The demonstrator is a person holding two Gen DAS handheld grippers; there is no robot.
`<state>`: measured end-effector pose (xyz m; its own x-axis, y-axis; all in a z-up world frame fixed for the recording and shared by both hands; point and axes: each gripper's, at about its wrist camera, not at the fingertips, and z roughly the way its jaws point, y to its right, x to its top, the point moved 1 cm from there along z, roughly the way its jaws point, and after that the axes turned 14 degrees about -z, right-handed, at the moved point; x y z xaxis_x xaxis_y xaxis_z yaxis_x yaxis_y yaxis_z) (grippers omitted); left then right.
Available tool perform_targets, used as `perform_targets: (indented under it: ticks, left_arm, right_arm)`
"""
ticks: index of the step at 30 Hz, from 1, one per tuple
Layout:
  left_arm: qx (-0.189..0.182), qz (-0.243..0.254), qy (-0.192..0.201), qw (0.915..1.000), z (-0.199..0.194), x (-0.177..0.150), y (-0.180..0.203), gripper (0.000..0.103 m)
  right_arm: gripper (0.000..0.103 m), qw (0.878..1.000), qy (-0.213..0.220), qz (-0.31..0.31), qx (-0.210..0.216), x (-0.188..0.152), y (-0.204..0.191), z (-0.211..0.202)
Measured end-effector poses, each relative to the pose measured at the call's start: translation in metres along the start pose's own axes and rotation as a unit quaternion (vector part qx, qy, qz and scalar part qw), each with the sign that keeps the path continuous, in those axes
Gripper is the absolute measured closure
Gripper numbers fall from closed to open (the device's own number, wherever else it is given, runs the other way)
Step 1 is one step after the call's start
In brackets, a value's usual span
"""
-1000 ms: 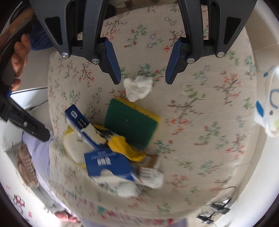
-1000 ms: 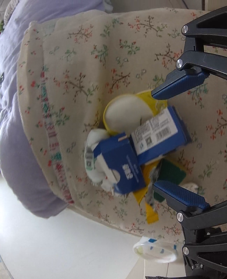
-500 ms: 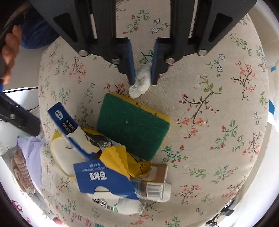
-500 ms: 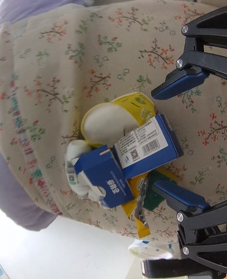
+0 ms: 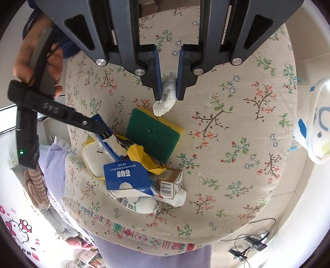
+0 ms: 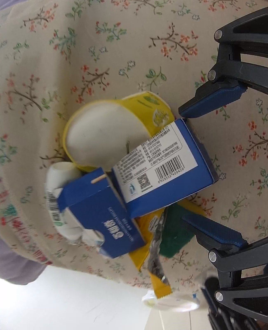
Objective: Collect trash
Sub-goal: 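Grasp the blue biscuit box with the right gripper, then carry the box and tissue to the wastebasket and open both grippers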
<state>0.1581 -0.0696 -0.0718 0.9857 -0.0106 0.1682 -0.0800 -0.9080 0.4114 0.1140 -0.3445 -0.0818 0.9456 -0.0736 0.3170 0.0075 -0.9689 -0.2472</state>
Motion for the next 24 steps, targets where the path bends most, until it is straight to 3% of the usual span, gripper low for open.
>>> perform_targets:
  ticks: [1, 2, 3, 10, 24]
  left_arm:
    - [-0.001, 0.000, 0.000, 1.0000, 0.000, -0.002, 0.002, 0.088]
    - [-0.002, 0.001, 0.001, 1.0000, -0.003, -0.003, 0.003, 0.088]
    - [-0.002, 0.003, 0.002, 1.0000, 0.001, -0.009, 0.012, 0.088]
    - [-0.013, 0.004, 0.019, 0.9997, -0.013, -0.006, 0.012, 0.088]
    - [-0.021, -0.029, 0.074, 0.9966, -0.066, 0.014, -0.025, 0.088]
  right_arm:
    - [0.024, 1.000, -0.002, -0.003, -0.003, 0.001, -0.002, 0.003]
    - [0.037, 1.000, -0.002, -0.006, -0.007, 0.001, -0.005, 0.004]
    - [0.038, 1.000, -0.003, -0.009, -0.013, 0.001, -0.007, 0.004]
    - [0.039, 0.998, 0.046, -0.036, -0.024, -0.001, -0.019, -0.029]
    - [0.039, 0.986, 0.163, -0.025, -0.017, -0.001, -0.010, -0.085]
